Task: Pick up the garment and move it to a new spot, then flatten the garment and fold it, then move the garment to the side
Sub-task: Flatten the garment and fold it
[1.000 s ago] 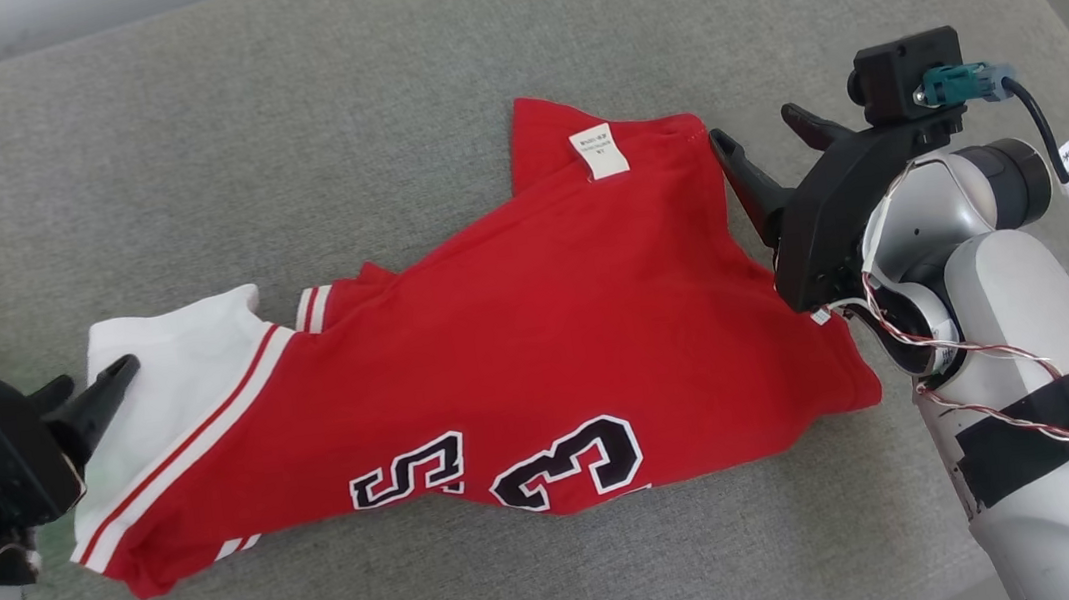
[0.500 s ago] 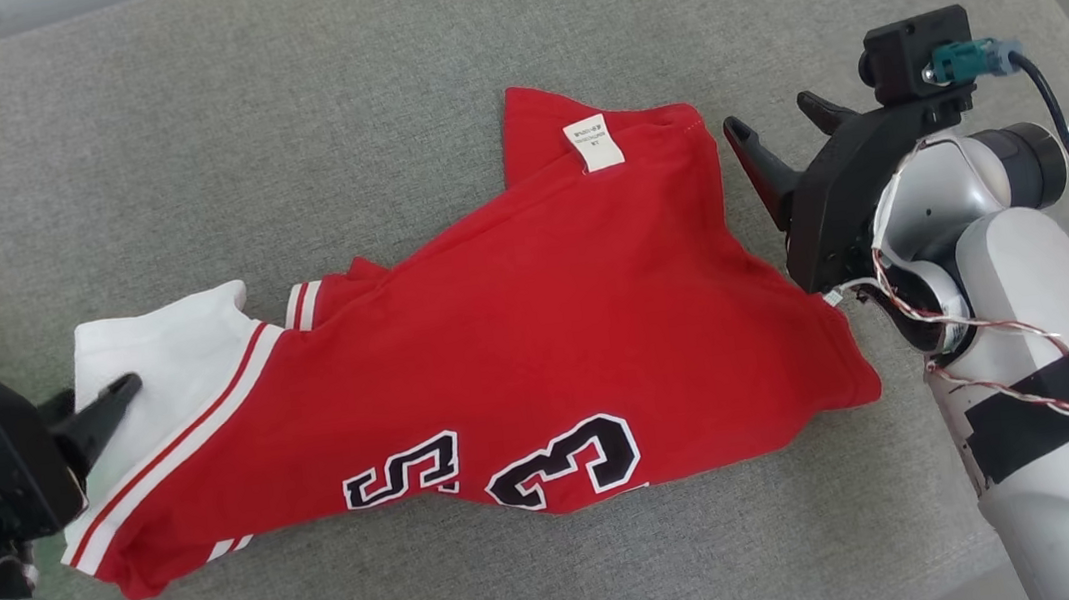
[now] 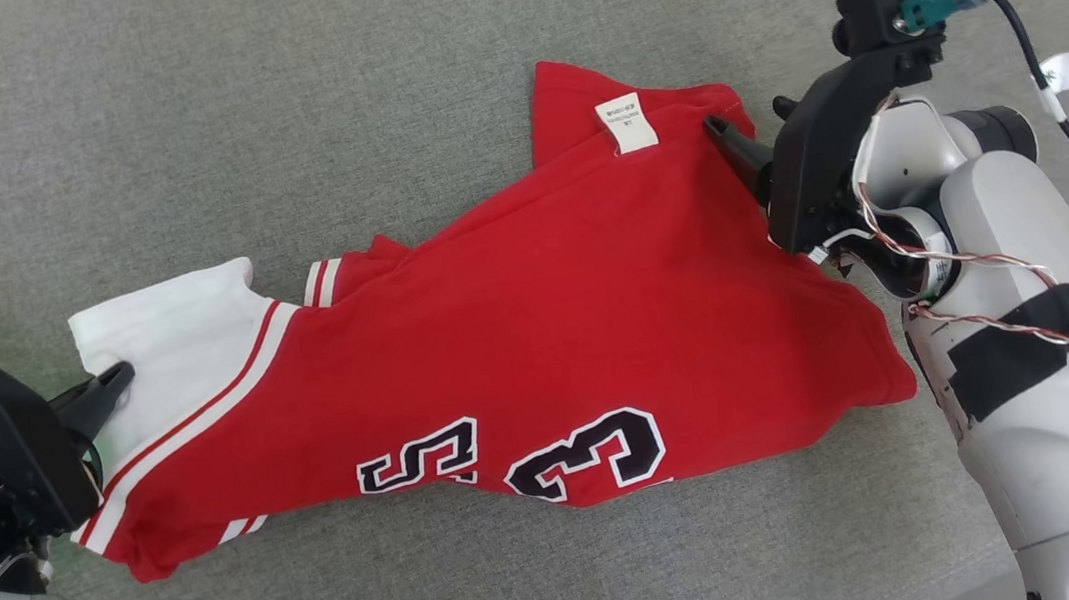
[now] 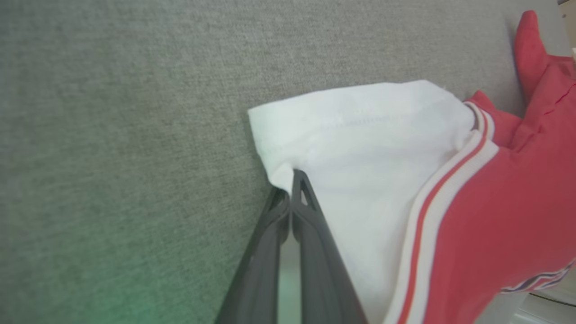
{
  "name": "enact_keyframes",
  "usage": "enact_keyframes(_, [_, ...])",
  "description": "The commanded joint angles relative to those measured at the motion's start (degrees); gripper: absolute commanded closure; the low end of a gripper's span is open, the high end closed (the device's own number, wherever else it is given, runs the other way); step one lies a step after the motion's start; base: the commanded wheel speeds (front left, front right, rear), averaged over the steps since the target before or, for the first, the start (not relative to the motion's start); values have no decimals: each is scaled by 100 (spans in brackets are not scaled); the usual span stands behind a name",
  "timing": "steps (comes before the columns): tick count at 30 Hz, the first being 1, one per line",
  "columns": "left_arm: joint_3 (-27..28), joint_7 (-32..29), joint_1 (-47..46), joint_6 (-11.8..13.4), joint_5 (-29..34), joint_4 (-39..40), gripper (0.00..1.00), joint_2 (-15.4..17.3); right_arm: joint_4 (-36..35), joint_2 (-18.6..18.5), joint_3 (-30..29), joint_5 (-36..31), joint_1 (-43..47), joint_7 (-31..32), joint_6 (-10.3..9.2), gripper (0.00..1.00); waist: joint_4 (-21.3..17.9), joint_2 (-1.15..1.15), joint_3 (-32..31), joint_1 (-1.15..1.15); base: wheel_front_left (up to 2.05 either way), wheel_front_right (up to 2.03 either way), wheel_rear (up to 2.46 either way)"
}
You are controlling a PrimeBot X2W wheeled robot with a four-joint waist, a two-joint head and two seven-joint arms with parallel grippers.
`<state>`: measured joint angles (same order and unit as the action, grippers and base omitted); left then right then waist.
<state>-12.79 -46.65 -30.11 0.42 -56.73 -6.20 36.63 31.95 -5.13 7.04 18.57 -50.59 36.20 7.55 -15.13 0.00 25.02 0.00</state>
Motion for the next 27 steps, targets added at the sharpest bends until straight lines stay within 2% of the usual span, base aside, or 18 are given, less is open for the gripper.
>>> enact_keyframes(1, [-65, -15, 76, 0, 33, -121, 100, -40, 55, 15, 22, 18, -81, 14, -13, 0, 26, 0, 24, 0, 0, 0, 0])
enact_keyframes(6, [-96, 37, 24, -55, -22, -112, 100, -142, 353, 51, 98, 98, -257, 22, -13, 0, 84, 0, 58, 0, 0, 0, 0])
enact_keyframes(12, [-97, 58, -34, -81, -28, -129, 100, -121, 541, 82, 255, 327, -401, -69, -12, 0, 109, 0, 117, 0, 0, 0, 0])
enact_keyframes(14, [-91, 73, -35, -86, -32, -145, 100, -110, 562, 57, 335, 341, -433, -134, -13, 41, 107, 0, 122, 0, 0, 0, 0])
enact_keyframes(15, [-86, 72, -33, -93, -34, -157, 100, -106, 571, 49, 371, 368, -445, -162, -13, 51, 105, 0, 121, 0, 0, 0, 0])
enact_keyframes(19, [-55, 132, -48, -123, -47, -202, 100, -112, 560, -17, 541, 424, -432, -268, -12, 55, 90, 0, 93, 0, 0, 0, 0])
enact_keyframes(25, [-39, 203, -56, -168, -56, -271, 100, -113, 505, -137, 679, 375, -413, -345, -13, 56, 68, 0, 2, 0, 0, 0, 0])
enact_keyframes(27, [-46, 214, -42, -183, -68, -288, 100, -119, 505, -141, 671, 444, -374, -298, -13, 60, 68, 0, -34, 0, 0, 0, 0])
